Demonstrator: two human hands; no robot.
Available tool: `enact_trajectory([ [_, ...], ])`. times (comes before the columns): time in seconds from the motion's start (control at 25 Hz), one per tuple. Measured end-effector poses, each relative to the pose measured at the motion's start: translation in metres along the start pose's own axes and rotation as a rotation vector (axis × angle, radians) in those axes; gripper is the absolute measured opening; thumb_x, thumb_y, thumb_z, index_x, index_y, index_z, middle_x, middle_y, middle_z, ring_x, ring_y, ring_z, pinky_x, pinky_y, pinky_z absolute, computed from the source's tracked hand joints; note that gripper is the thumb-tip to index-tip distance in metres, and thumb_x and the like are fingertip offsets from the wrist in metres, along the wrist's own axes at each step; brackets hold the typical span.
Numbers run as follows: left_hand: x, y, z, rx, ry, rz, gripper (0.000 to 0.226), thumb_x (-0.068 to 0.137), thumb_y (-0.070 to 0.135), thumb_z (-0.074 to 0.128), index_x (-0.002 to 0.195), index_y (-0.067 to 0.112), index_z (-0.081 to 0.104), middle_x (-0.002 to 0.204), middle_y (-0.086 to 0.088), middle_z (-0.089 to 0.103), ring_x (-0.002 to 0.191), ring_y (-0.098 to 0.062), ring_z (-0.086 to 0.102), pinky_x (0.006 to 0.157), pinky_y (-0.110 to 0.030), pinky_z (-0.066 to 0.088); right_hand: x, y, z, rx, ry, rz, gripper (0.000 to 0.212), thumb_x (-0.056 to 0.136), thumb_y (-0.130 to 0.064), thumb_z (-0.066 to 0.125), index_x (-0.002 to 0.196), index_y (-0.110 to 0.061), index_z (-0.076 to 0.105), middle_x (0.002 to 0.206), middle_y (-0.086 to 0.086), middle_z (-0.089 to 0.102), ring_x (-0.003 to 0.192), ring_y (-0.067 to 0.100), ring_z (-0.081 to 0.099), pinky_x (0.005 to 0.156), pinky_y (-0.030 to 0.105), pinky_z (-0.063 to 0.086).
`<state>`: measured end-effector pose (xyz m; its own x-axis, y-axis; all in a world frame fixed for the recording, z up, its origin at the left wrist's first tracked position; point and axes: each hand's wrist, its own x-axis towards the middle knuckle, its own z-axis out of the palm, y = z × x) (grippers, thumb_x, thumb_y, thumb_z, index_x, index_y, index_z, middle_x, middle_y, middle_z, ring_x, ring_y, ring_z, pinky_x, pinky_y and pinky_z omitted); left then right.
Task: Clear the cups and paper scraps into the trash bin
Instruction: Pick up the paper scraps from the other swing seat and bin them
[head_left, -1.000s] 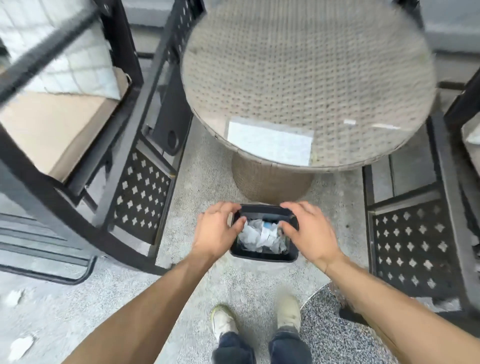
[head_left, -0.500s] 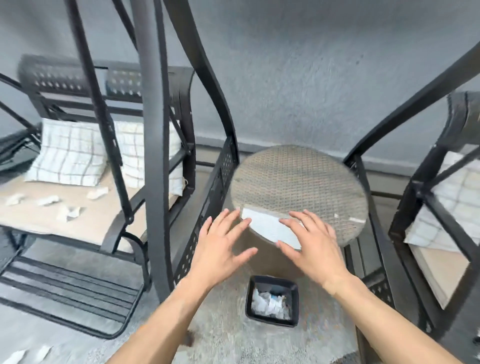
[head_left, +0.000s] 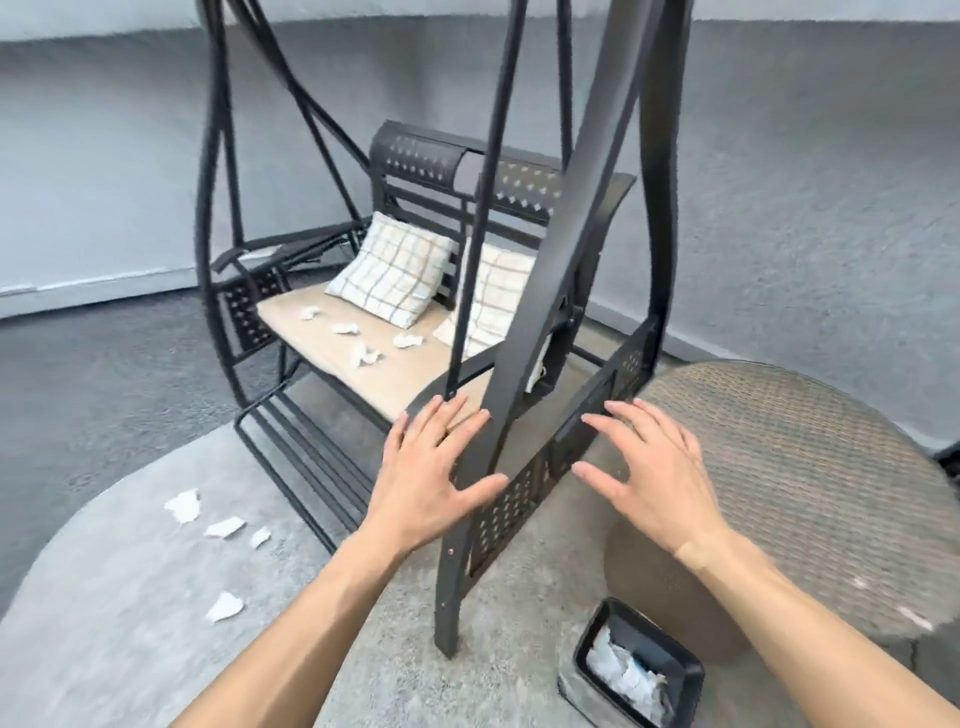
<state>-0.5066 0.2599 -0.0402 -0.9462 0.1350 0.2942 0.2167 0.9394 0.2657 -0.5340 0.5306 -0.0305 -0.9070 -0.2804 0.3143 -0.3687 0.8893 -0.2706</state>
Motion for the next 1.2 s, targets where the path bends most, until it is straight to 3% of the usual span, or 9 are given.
enact_trajectory([
  [0.36,-0.089,-0.152,-0.089,0.109,0.149,-0.328,0.08,0.076,0.082,0.036,0.146,0.042,0.033,0.157,0.009,0.029,0.147,-0.013,0.018,0.119,-0.048,0.012,0.082,-0.164,0.063,0.117,-0.078,-0.35,0.055,0.083,-0.068,0.049,0.132,-0.043,0.045,0.144,-0.011,0.043,0.138,0.017,0.03,0.107,0.046,0.031],
  [0.6,-0.12,-0.286,-0.133,0.146,0.192,-0.441,0.08,0.075,0.082,0.037,0.144,0.041,0.037,0.155,0.008,0.035,0.145,-0.016,0.023,0.119,-0.049,0.014,0.138,-0.295,0.129,0.171,-0.12,-0.451,0.058,0.081,-0.067,0.053,0.132,-0.039,0.049,0.142,-0.008,0.047,0.136,0.02,0.034,0.105,0.046,0.036],
  [0.84,-0.121,-0.409,-0.175,0.18,0.192,-0.438,0.079,0.077,0.081,0.039,0.144,0.04,0.037,0.154,0.009,0.034,0.146,-0.015,0.022,0.119,-0.046,0.01,0.201,-0.399,0.183,0.168,-0.124,-0.439,0.059,0.082,-0.068,0.049,0.134,-0.04,0.046,0.144,-0.007,0.045,0.138,0.02,0.031,0.106,0.046,0.033],
  [1.04,-0.077,-0.481,-0.178,0.155,0.172,-0.402,0.078,0.077,0.078,0.042,0.145,0.039,0.036,0.155,0.008,0.033,0.146,-0.014,0.02,0.12,-0.045,0.008,0.252,-0.436,0.215,0.162,-0.121,-0.364,0.057,0.082,-0.062,0.057,0.133,-0.037,0.048,0.142,-0.006,0.047,0.139,0.021,0.03,0.107,0.046,0.031],
  [1.2,-0.021,-0.535,-0.165,0.144,0.148,-0.358,0.08,0.077,0.081,0.038,0.144,0.039,0.036,0.154,0.007,0.034,0.146,-0.014,0.021,0.12,-0.045,0.008,0.308,-0.45,0.243,0.143,-0.131,-0.321,0.06,0.083,-0.065,0.052,0.136,-0.039,0.045,0.147,-0.007,0.042,0.142,0.021,0.025,0.111,0.046,0.026],
])
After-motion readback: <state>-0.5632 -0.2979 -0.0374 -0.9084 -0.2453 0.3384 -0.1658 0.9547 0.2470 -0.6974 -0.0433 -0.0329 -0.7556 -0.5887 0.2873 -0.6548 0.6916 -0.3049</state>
